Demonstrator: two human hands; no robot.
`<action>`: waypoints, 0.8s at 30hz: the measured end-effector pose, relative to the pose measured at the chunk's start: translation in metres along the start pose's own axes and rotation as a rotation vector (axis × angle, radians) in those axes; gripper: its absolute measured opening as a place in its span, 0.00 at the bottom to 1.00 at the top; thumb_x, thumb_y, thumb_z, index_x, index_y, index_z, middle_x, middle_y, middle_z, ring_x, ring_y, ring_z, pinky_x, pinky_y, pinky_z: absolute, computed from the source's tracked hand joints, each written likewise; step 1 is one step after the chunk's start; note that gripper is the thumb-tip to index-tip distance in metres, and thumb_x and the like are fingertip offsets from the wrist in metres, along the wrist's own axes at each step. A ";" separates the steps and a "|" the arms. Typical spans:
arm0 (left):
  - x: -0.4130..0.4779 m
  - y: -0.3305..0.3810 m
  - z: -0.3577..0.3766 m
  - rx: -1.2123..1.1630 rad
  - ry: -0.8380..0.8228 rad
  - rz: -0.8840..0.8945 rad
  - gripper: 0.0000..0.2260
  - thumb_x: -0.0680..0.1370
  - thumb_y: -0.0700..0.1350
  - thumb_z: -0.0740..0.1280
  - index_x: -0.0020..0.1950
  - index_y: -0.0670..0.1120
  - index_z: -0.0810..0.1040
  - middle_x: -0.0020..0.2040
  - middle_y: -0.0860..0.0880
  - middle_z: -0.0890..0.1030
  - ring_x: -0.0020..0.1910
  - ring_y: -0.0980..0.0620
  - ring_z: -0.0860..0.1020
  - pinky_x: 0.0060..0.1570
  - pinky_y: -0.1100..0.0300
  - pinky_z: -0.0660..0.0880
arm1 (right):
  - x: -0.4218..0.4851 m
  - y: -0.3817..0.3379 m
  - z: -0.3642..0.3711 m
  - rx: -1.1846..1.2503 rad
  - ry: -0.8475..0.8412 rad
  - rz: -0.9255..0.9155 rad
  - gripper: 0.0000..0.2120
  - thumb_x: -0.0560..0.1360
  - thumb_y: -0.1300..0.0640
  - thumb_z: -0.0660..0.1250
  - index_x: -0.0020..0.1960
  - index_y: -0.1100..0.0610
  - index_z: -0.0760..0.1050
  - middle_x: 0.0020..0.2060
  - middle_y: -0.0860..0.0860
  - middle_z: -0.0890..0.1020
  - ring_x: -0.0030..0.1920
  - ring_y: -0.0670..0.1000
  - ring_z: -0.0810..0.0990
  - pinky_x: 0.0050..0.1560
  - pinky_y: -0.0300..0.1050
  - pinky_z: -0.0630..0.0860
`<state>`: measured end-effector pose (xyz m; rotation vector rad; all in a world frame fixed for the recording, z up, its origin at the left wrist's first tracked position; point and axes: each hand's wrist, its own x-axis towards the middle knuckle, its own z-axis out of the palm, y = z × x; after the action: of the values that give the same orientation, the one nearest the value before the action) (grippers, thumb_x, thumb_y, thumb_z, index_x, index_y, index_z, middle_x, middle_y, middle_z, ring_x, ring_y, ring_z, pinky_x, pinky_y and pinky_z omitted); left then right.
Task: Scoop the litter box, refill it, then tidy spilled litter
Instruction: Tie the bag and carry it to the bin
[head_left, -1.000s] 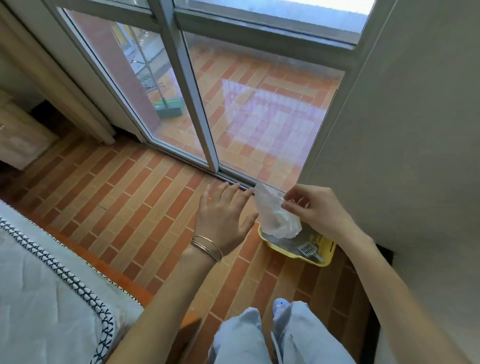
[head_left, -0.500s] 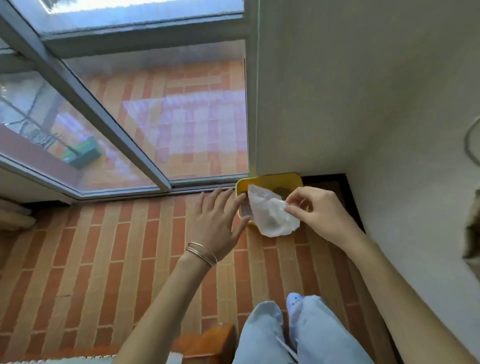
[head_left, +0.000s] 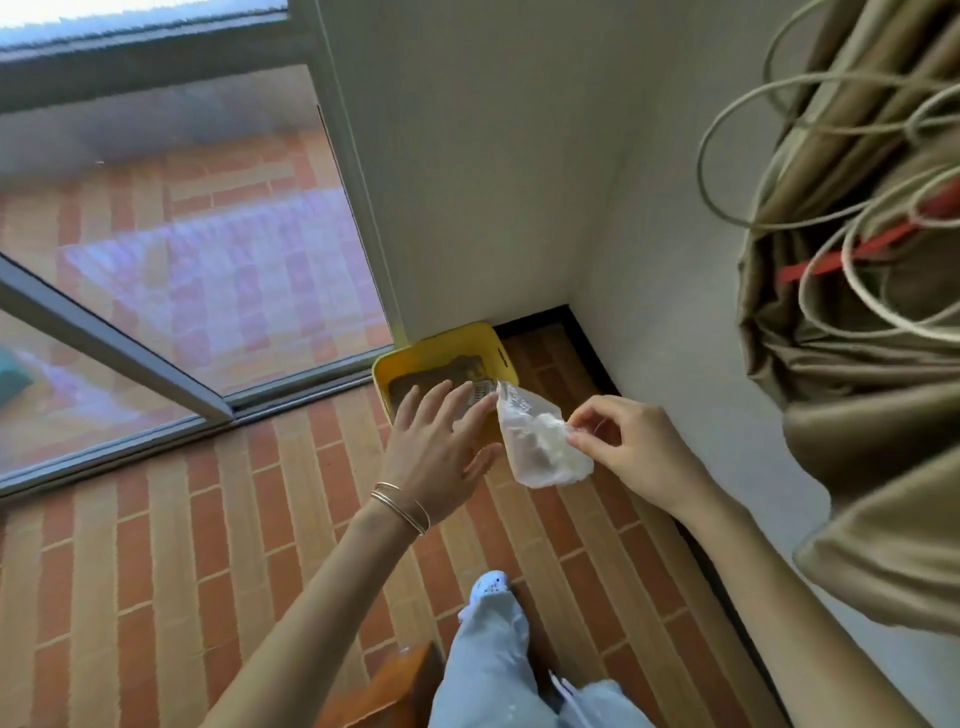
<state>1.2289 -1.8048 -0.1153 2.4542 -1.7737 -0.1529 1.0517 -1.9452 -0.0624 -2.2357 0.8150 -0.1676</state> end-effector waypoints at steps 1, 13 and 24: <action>-0.003 0.010 0.001 0.007 -0.004 0.034 0.24 0.77 0.61 0.51 0.68 0.51 0.71 0.64 0.46 0.76 0.64 0.42 0.73 0.64 0.40 0.67 | -0.011 0.004 -0.002 0.000 0.016 0.009 0.02 0.73 0.56 0.69 0.45 0.54 0.78 0.40 0.45 0.80 0.42 0.41 0.77 0.43 0.34 0.74; -0.068 0.140 0.003 0.026 -0.014 0.308 0.25 0.76 0.60 0.52 0.64 0.49 0.76 0.60 0.47 0.79 0.61 0.42 0.75 0.61 0.42 0.69 | -0.177 0.055 -0.020 0.031 0.197 0.115 0.04 0.73 0.55 0.69 0.46 0.54 0.78 0.41 0.44 0.79 0.42 0.41 0.77 0.41 0.30 0.75; -0.097 0.238 0.015 0.084 -0.066 0.594 0.23 0.75 0.60 0.53 0.63 0.50 0.75 0.60 0.48 0.78 0.61 0.43 0.76 0.61 0.40 0.69 | -0.312 0.092 -0.038 0.105 0.398 0.394 0.05 0.73 0.55 0.69 0.48 0.54 0.78 0.42 0.45 0.80 0.43 0.43 0.78 0.42 0.31 0.74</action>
<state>0.9735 -1.7872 -0.0935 1.8729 -2.4839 -0.1066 0.7456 -1.8293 -0.0606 -1.9224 1.4070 -0.4619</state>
